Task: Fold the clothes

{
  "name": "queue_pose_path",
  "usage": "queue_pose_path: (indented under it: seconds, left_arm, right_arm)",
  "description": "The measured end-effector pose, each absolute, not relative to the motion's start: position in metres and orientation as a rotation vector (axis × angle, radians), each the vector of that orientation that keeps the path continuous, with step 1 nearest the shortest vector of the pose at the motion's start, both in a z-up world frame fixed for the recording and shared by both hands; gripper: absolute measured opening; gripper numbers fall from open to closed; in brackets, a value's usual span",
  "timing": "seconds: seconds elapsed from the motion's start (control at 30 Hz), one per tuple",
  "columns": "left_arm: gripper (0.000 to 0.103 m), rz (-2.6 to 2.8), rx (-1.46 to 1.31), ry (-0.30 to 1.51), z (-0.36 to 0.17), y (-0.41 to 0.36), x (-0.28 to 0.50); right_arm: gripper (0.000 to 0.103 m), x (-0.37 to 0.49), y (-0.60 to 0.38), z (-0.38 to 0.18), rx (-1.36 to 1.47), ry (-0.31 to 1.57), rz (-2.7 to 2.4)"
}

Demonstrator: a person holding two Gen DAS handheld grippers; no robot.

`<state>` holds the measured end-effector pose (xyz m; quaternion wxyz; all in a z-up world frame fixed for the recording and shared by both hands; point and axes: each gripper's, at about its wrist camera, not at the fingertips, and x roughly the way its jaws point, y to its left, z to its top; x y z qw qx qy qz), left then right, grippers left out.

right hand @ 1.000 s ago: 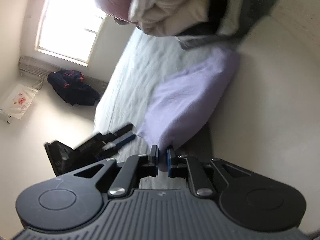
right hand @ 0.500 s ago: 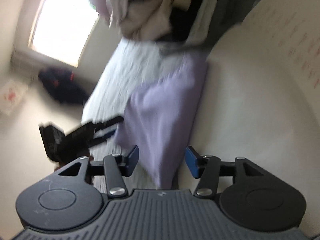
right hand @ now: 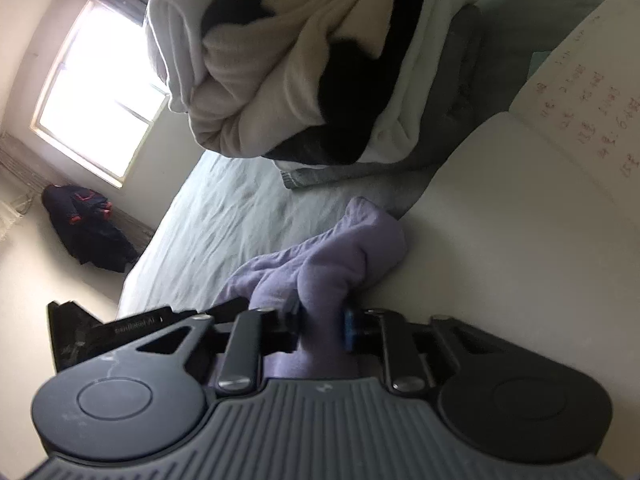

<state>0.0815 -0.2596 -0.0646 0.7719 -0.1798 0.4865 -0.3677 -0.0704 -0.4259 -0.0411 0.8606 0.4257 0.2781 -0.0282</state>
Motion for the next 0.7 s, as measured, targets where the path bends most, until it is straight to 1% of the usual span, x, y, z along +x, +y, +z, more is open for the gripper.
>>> queue_pose_path:
  seconds: [0.13, 0.33, 0.43, 0.53, 0.7]
  left_arm:
    - [0.015, -0.802, -0.336, 0.946, -0.049, -0.26, 0.059]
    - [0.014, -0.836, -0.277, 0.744, -0.004, -0.252, 0.022]
    - [0.014, -0.854, -0.276, 0.648, 0.028, -0.251, 0.014]
    - [0.014, -0.883, -0.261, 0.561, 0.066, -0.259, 0.013]
    - [0.015, -0.934, -0.232, 0.461, 0.123, -0.287, 0.027]
  right_arm:
    - [0.02, -0.081, -0.404, -0.021, 0.736, 0.541, -0.1]
    - [0.02, -0.111, -0.362, 0.023, 0.516, 0.397, -0.077]
    - [0.02, -0.137, -0.364, 0.049, 0.423, 0.322, -0.084]
    - [0.02, -0.127, -0.352, 0.076, 0.375, 0.238, -0.093]
    - [0.02, -0.115, -0.371, 0.104, 0.364, 0.129, -0.123]
